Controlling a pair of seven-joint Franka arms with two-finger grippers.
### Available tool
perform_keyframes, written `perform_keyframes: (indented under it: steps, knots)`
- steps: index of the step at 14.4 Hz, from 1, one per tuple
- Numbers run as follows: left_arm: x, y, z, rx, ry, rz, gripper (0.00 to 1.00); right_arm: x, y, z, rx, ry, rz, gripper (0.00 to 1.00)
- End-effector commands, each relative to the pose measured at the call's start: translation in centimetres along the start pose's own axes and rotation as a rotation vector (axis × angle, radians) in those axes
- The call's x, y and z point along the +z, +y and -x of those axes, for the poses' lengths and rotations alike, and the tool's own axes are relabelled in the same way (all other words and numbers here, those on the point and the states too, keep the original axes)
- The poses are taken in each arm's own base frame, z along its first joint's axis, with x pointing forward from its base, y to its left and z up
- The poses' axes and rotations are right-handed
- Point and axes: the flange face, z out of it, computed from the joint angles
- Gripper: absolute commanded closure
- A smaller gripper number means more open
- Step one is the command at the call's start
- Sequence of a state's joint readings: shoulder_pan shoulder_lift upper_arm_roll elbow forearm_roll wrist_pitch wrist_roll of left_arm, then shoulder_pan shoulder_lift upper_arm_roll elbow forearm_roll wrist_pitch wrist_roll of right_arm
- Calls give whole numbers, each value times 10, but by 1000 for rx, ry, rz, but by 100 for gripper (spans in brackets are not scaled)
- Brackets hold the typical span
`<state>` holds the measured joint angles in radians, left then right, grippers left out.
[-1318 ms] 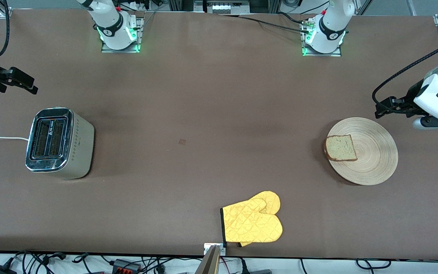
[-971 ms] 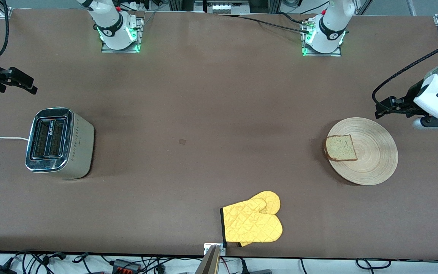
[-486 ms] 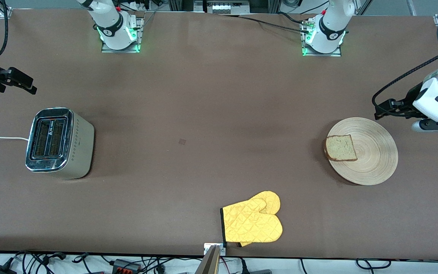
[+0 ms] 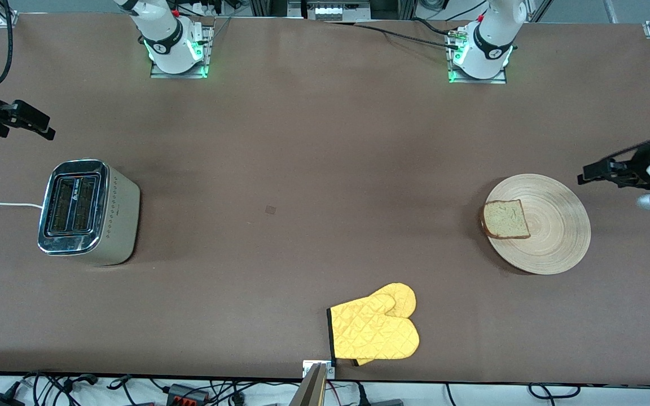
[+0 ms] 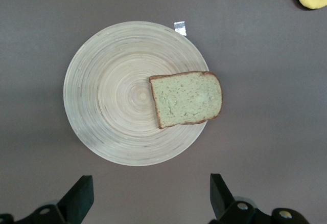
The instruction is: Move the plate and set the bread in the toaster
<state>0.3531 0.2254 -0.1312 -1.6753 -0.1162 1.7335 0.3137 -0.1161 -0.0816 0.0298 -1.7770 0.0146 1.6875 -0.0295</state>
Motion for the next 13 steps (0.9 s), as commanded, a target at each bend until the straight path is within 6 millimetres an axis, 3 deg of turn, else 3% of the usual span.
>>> perform_keyframes:
  steps: [1, 4, 5, 6, 8, 10, 13]
  knots:
    - [35, -75, -11, 53, -15, 147, 0, -2, 0, -2, 5, 2, -1, 0]
    - [81, -121, -10, 198, -6, 255, 0, 0, -1, -4, 3, 2, -1, 0]
    - [97, -144, -12, 219, 5, 283, 0, 2, -1, -5, 3, -3, -1, 0]
    - [105, -168, -11, 203, 25, 310, 0, 2, -1, -5, 3, -3, -1, 0]
    - [141, -200, -5, 185, 18, 376, 0, 1, -1, -5, 3, -3, -1, 0]
    - [166, -222, 4, 173, 39, 441, 0, 2, -2, -4, 2, -6, -1, 0]
    - [184, -228, 7, 193, 36, 465, 0, 2, -2, -5, 3, -6, -2, 0]
